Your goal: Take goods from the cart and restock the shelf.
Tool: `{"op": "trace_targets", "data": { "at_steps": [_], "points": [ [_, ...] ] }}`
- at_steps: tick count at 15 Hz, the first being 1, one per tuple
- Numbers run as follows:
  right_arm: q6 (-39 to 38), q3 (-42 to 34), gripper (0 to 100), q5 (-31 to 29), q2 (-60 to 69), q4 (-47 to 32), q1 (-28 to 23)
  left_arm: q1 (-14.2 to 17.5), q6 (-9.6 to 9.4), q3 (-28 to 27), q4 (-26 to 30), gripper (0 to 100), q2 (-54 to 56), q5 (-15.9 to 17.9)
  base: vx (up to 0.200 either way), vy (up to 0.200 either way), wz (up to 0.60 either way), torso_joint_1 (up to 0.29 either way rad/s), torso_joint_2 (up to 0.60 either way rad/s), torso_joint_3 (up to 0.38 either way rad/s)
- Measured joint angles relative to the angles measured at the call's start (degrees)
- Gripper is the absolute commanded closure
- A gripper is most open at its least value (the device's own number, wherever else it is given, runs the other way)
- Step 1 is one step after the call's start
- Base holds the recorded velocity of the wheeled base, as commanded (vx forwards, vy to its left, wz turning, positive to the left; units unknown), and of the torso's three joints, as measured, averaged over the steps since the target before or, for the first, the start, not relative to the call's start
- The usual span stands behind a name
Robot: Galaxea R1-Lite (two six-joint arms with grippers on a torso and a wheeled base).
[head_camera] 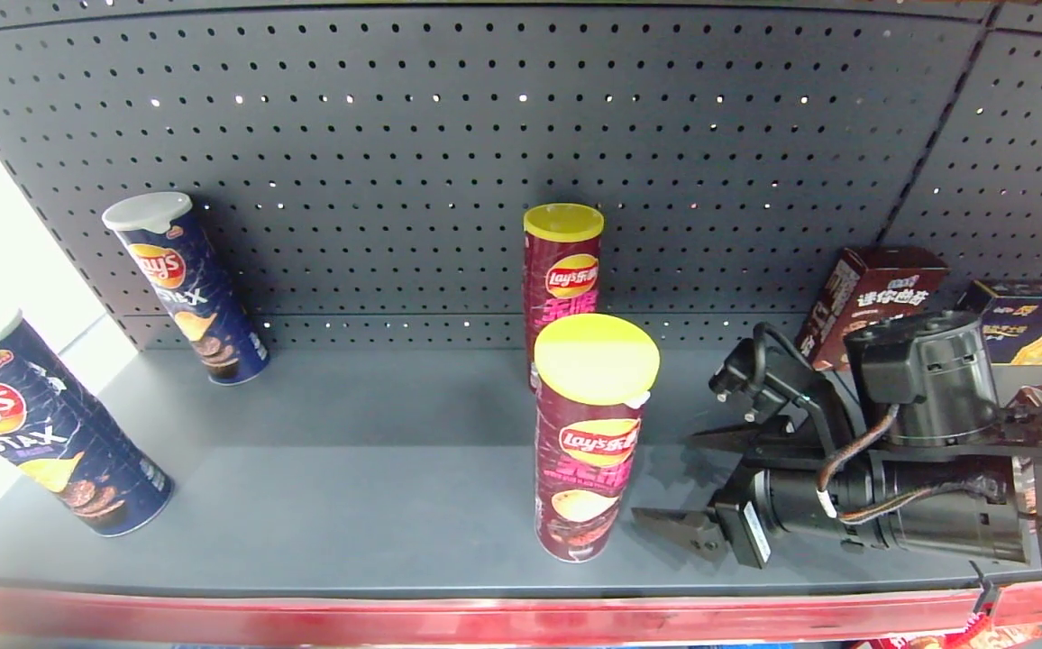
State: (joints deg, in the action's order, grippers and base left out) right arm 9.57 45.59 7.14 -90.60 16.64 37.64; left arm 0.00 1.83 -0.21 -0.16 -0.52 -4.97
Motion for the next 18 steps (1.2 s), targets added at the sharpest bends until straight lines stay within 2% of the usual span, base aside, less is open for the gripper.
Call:
{"op": "trace_targets", "data": {
  "at_steps": [18],
  "points": [
    [-0.02, 2.39, 0, 0.05, -3.33, 1.19, 0.17, 0.00, 0.00, 0.05, 0.00, 0, 0.00, 0.00, 0.000, 0.000, 0.00, 0.000, 0.00, 0.000]
  ]
}}
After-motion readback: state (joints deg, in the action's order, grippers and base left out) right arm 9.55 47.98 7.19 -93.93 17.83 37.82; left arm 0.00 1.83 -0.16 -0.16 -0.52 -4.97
